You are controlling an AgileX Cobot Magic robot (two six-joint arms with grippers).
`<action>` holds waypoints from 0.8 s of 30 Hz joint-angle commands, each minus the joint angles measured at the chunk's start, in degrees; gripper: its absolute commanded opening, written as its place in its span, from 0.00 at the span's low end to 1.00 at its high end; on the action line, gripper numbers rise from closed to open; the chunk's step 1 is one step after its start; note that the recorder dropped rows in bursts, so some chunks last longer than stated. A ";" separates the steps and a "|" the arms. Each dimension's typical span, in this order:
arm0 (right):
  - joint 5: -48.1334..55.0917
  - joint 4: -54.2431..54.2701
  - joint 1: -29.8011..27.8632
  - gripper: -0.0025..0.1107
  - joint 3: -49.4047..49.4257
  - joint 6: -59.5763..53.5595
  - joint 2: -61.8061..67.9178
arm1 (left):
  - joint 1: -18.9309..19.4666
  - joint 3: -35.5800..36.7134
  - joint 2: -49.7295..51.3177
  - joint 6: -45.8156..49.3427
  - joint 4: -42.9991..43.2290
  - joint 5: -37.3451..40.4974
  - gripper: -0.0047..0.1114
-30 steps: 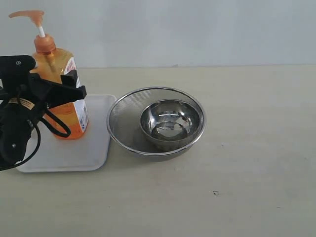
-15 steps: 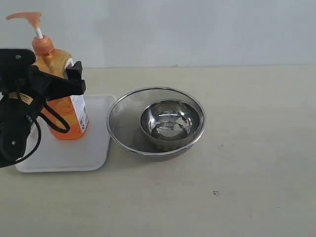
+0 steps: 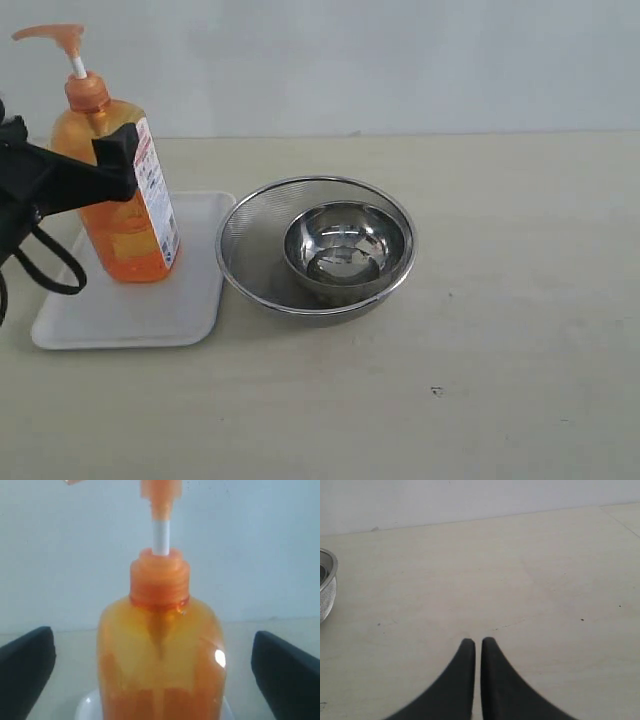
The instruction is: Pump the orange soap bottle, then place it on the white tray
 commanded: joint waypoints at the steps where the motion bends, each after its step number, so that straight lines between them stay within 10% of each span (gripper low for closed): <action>1: -0.32 -0.40 -0.13 0.02 -0.03 -0.14 -0.32 | 0.11 4.24 -5.90 -1.96 1.27 5.61 0.93; 9: -0.32 -0.40 -0.13 0.02 -0.03 -0.14 -0.32 | 0.11 11.07 -22.77 -16.40 20.35 23.49 0.88; 17: -0.32 -0.40 -0.13 0.02 -0.03 -0.14 -0.32 | 0.11 18.17 -40.56 -66.09 67.28 22.28 0.35; 24: -0.48 -0.40 -0.13 0.02 -0.03 -0.14 -0.32 | -0.03 26.02 -52.92 -74.44 74.41 11.43 0.08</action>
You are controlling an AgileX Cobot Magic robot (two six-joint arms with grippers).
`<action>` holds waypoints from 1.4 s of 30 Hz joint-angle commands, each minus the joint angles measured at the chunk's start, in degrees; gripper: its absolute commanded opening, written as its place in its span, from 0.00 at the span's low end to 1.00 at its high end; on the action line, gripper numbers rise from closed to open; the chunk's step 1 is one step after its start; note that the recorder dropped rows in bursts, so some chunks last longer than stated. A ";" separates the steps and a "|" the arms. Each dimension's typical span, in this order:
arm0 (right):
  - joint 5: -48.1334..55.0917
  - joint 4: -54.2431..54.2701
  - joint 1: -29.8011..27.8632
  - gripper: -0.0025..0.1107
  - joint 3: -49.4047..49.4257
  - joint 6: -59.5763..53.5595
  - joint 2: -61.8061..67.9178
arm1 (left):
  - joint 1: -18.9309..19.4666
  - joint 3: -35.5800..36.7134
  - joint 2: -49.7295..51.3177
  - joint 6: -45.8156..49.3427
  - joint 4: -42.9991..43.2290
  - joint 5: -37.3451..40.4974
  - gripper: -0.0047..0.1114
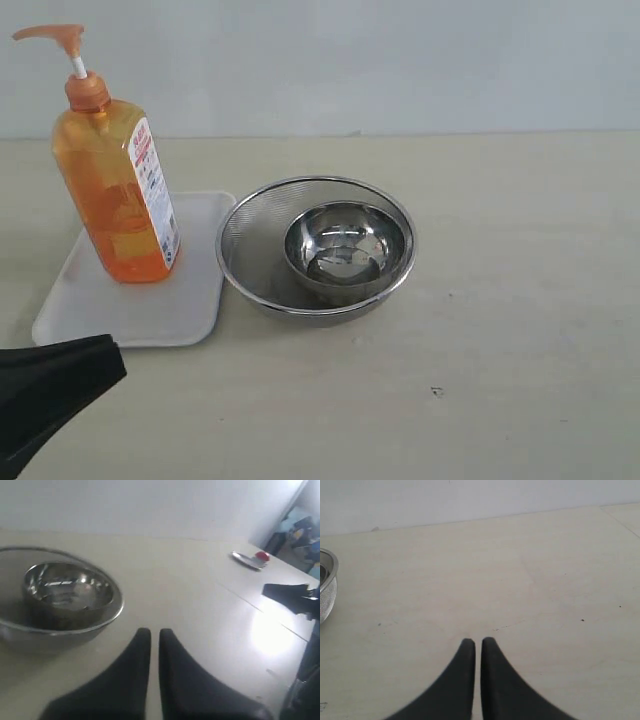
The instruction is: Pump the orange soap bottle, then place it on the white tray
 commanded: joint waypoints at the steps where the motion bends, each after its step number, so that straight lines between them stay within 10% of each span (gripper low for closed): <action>1: -0.62 -0.40 -0.13 0.02 -0.03 -0.06 -0.32 | -0.03 0.51 -5.83 -5.96 5.53 -3.26 0.08; 16: -0.50 -0.40 -0.13 0.02 -0.03 -0.06 -0.32 | -0.03 0.51 -7.96 3.01 7.42 -4.33 0.08; 24: -0.50 -0.40 -0.13 0.02 -0.03 -0.06 -0.32 | -0.53 0.51 -8.53 21.49 -8.70 -2.22 0.08; 35: -0.50 -0.30 -0.13 0.02 -0.03 -0.06 -0.32 | 7.06 0.51 -28.18 16.90 -11.71 7.25 0.08; 42: -0.50 -0.30 -0.13 0.02 -0.03 -0.06 -0.32 | 8.91 0.51 -35.77 16.56 -34.97 15.67 0.08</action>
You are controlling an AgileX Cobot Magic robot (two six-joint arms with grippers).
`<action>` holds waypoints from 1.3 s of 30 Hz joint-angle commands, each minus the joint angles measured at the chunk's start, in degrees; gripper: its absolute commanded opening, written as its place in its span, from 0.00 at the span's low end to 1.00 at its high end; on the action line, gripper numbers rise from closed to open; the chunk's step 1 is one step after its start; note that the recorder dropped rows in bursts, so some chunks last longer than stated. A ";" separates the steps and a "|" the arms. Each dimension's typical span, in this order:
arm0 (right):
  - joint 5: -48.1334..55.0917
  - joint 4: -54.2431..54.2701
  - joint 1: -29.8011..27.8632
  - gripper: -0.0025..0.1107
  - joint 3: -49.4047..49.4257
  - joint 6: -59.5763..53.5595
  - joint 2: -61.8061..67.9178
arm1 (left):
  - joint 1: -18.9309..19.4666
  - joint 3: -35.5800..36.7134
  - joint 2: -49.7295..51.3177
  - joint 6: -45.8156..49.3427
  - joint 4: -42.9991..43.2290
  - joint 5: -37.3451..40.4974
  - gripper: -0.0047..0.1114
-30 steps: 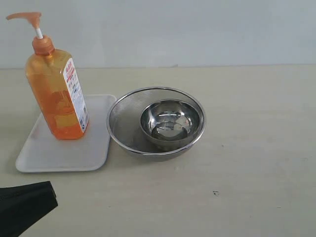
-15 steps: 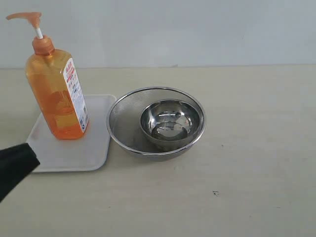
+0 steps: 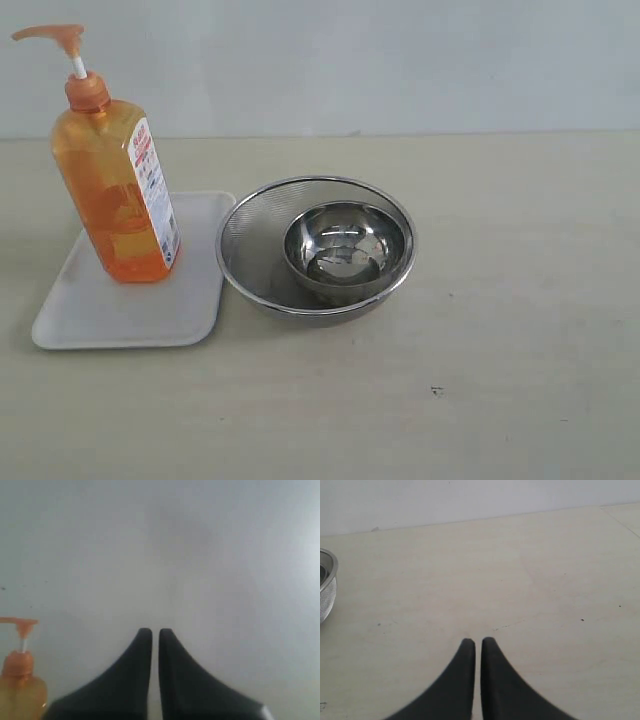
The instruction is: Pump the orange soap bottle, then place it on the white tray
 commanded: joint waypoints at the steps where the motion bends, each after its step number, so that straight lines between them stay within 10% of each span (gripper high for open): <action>1: -0.50 -0.30 -0.13 0.02 -0.03 -0.06 -0.32 | 1.43 0.23 -5.43 -0.34 -15.57 7.89 0.08; 21: -0.40 -0.30 -0.13 0.02 -0.03 -0.06 -0.32 | 6.04 0.23 -10.21 6.96 -16.40 53.94 0.08; 39: -0.40 -0.30 -0.13 0.02 -0.03 -0.06 -0.32 | 6.04 0.23 -10.21 17.45 -16.74 50.62 0.08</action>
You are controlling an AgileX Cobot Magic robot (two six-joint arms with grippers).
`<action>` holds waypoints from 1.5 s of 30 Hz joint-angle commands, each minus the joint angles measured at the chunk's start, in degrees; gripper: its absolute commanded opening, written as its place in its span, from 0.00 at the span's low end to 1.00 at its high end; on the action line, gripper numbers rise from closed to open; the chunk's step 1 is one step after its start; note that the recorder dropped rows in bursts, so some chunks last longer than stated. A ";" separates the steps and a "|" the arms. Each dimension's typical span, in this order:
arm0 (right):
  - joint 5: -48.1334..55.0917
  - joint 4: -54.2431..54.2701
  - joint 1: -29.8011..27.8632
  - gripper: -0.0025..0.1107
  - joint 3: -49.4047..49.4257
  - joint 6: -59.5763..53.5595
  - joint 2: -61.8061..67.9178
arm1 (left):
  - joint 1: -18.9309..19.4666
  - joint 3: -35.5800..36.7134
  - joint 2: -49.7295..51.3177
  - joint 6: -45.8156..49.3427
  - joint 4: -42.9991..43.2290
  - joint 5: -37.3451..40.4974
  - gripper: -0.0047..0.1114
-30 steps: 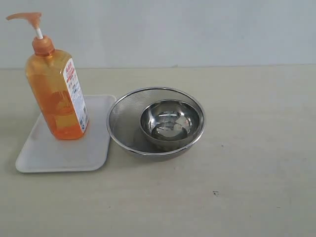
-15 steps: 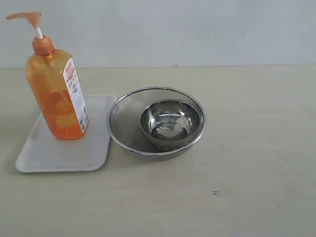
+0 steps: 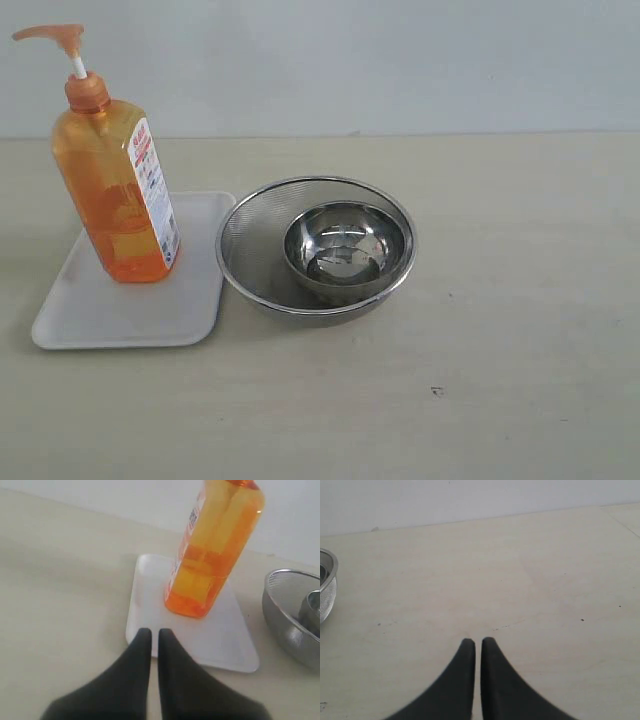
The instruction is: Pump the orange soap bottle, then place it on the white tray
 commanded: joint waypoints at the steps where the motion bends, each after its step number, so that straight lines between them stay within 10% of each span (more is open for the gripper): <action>1: -0.40 -0.30 -0.13 0.02 -0.03 -0.06 -0.22 | 0.20 0.14 -0.15 5.69 -1.82 -4.49 0.08; 7: -0.40 -0.30 -0.13 0.02 -0.03 -0.06 -0.22 | 0.20 0.14 -0.15 25.09 -16.11 -4.83 0.08; 45: -0.42 -0.30 -0.13 0.02 -0.03 -0.06 -0.22 | 0.20 0.14 -0.15 25.52 -15.83 -4.83 0.08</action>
